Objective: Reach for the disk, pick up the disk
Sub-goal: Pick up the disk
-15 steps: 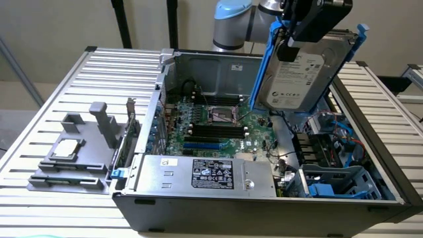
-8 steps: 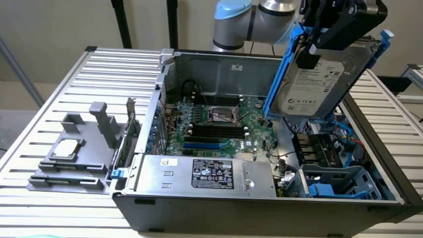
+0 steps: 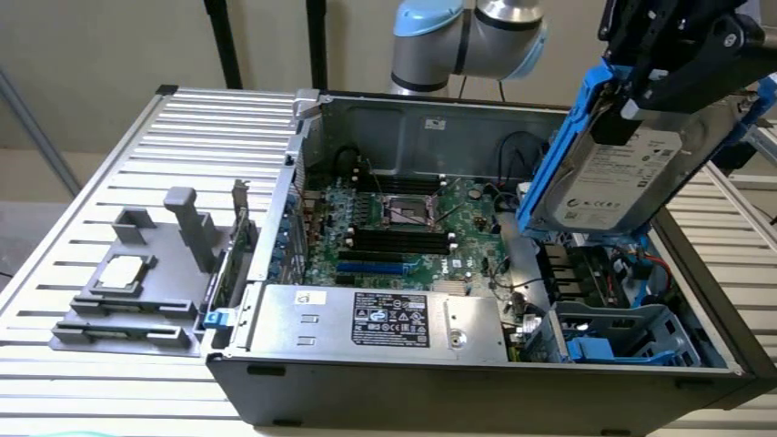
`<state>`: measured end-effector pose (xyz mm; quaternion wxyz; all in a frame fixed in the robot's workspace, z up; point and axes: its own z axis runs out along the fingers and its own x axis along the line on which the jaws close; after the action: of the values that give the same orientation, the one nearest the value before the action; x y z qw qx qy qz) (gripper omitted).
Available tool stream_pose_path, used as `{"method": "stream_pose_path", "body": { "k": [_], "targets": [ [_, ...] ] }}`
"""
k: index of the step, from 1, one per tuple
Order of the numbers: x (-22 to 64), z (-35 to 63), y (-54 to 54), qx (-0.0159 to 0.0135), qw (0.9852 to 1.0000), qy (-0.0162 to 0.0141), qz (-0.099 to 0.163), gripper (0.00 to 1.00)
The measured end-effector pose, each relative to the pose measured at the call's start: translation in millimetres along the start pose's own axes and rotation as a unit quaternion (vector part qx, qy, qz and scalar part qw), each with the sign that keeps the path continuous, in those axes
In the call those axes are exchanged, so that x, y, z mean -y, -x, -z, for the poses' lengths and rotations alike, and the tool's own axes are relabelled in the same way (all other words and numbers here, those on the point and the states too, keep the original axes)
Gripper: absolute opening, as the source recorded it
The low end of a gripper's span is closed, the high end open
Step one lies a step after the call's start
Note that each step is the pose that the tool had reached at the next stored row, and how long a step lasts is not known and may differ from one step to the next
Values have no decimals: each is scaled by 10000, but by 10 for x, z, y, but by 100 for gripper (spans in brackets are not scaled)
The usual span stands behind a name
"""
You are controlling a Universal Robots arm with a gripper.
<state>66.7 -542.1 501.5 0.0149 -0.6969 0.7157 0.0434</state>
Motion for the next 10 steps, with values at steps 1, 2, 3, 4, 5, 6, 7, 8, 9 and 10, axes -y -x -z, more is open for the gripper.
{"method": "stream_pose_path", "body": {
  "k": [1,2,3,4,5,6,7,8,9,10],
  "targets": [
    [32,18,-22,0,10000,11,-1,33],
    [61,40,-43,-1,10000,21,-2,33],
    [92,63,-64,-1,10000,32,-2,33],
    [120,86,-85,0,10000,43,-3,33],
    [165,119,-137,-2,10000,62,-5,33],
    [181,126,-169,-1,10000,70,-6,33],
    [195,130,-204,-1,10000,76,-6,33],
    [208,134,-240,-1,10000,79,-6,33],
    [220,138,-279,-2,10000,80,-7,33],
    [234,141,-323,-2,10000,80,-6,33]
  ]
}}
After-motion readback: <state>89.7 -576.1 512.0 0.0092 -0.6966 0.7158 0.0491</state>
